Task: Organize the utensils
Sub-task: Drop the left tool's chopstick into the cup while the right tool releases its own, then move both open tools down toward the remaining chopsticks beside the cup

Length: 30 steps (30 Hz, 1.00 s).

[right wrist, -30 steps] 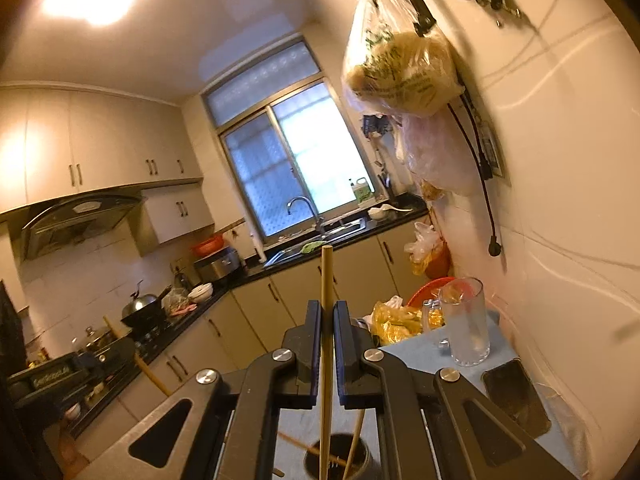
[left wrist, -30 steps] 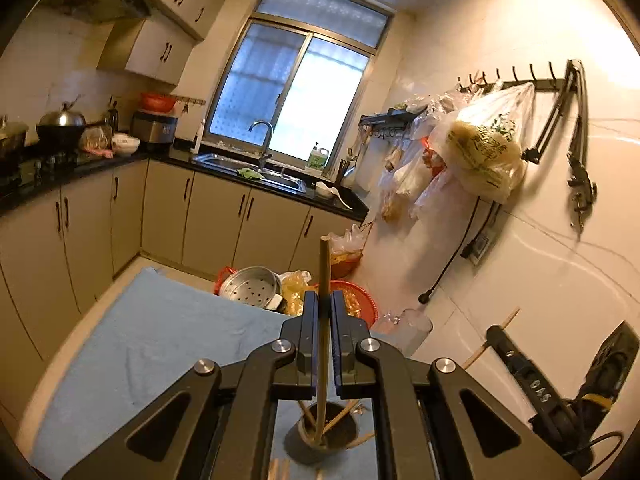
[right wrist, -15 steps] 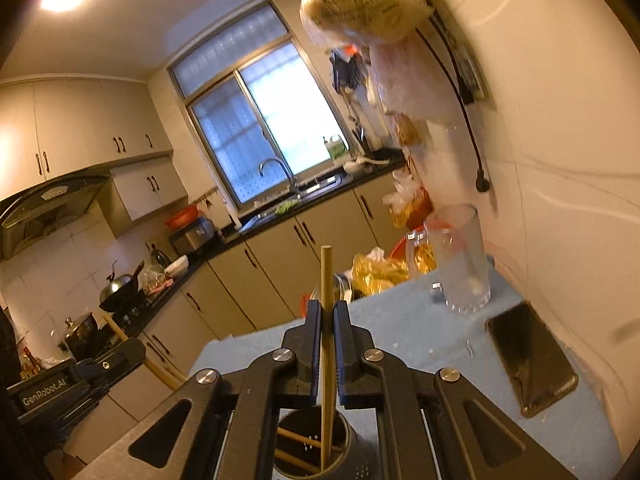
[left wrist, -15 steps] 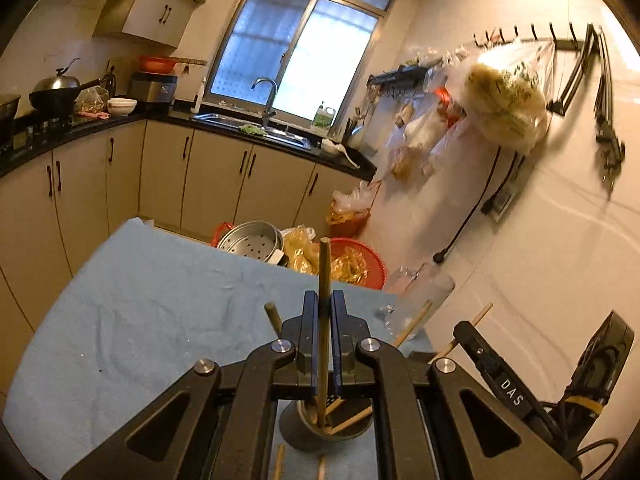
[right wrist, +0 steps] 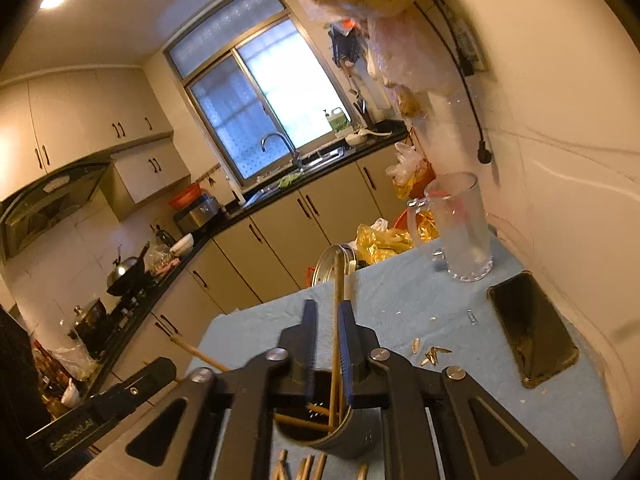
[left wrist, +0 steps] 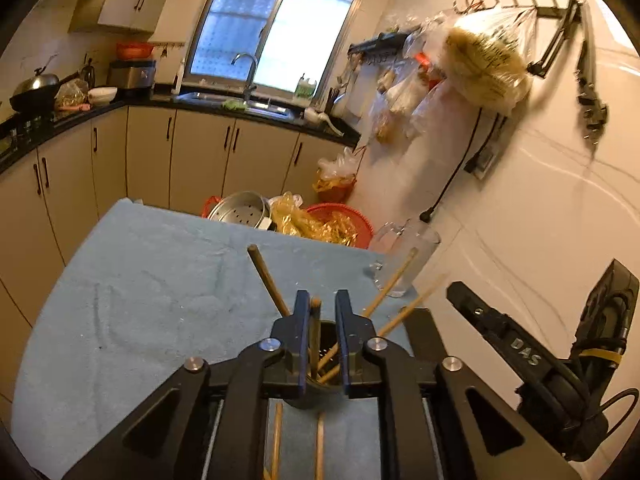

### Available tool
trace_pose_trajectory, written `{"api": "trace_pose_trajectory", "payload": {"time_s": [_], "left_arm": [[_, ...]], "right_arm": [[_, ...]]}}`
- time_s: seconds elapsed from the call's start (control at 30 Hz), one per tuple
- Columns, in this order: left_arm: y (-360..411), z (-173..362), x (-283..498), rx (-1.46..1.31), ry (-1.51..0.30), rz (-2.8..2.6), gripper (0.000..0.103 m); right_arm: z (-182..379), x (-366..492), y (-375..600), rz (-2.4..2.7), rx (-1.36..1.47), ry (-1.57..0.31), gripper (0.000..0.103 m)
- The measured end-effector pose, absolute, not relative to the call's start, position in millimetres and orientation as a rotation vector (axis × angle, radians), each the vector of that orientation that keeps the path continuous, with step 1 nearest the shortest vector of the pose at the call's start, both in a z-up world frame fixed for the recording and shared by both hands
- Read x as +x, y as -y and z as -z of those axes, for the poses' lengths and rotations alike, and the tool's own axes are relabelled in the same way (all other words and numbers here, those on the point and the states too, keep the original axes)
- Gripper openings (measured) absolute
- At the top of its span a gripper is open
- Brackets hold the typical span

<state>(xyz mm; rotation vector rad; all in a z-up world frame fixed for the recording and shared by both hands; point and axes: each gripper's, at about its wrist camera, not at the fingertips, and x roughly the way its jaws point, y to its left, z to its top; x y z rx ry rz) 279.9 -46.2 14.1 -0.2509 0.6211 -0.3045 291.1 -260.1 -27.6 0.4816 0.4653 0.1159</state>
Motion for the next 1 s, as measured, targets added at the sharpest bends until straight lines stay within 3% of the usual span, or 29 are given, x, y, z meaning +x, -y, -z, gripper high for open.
{"api": "trace_pose_trajectory", "payload": {"time_s": [0.03, 0.1, 0.13, 0.2, 0.23, 0.63, 1.0], "left_arm": [[43, -20, 270, -0.240, -0.606, 0.302, 0.037], [35, -31, 247, -0.211, -0.574, 0.275, 0.052], [29, -36, 229, -0.193, -0.548, 0.275, 0.052], [17, -39, 205, -0.171, -0.538, 0.263, 0.052], [11, -38, 195, -0.169, -0.547, 0.248, 0.053], [-46, 46, 110, -0.251, -0.814, 0.137, 0.053], [-45, 59, 108, -0.239, -0.865, 0.143, 0.053]], "right_arm": [[20, 280, 261, -0.119, 0.482, -0.453, 0.021], [8, 258, 261, -0.127, 0.473, -0.439, 0.034], [2, 246, 261, -0.132, 0.465, -0.435, 0.038], [-5, 215, 259, -0.153, 0.447, -0.425, 0.064], [-5, 194, 257, -0.154, 0.431, -0.420, 0.066], [60, 96, 244, -0.202, 0.438, -0.610, 0.067], [78, 95, 230, -0.288, 0.432, -0.690, 0.066]]}}
